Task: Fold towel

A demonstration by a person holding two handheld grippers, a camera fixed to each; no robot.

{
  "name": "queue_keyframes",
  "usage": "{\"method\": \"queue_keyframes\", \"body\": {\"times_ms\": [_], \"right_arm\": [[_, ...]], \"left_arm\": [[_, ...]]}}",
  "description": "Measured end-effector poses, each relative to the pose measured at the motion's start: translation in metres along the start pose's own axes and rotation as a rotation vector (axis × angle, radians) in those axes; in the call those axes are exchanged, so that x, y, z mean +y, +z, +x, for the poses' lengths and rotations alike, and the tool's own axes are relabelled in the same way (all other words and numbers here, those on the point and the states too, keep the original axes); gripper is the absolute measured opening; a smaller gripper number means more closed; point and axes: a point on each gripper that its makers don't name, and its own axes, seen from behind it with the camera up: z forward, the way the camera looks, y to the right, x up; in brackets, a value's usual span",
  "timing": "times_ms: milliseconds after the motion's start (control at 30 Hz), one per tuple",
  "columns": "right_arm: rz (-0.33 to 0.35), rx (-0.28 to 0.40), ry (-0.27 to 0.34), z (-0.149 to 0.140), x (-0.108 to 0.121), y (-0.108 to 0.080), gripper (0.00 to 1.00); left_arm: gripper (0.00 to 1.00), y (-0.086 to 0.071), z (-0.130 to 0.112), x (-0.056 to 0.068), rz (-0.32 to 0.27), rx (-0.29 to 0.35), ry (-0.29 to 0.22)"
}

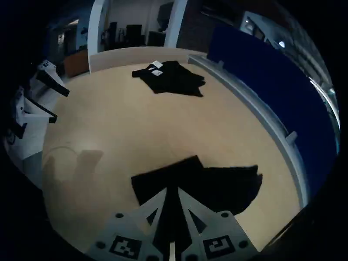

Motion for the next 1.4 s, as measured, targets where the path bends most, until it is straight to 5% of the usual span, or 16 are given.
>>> {"method": "queue_keyframes", "body": {"times_ms": [200,600,733,1067,1400], "right_arm": [[0.065,-0.023,0.07,-0.012,-0.028,0.032,0.02],[0.071,-0.014,0.124,-0.014,-0.026,0.03,0.07],[0.079,-0.005,0.135,-0.014,-0.027,0.026,0.18],[0.073,-0.006,0.151,-0.024,-0.027,0.007,0.63],[-0.026,-0.019,0.222,-0.048,-0.009,-0.014,0.76]], "left_arm": [[0.9,-0.003,-0.007,-0.007,0.015,-0.001,-0.004],[0.9,-0.005,-0.011,-0.007,0.011,-0.006,-0.007],[0.9,-0.005,-0.011,-0.007,0.012,-0.007,-0.005],[0.9,-0.006,-0.012,-0.007,0.015,-0.008,-0.007],[0.91,-0.006,-0.01,-0.006,0.014,-0.004,-0.016]]}}
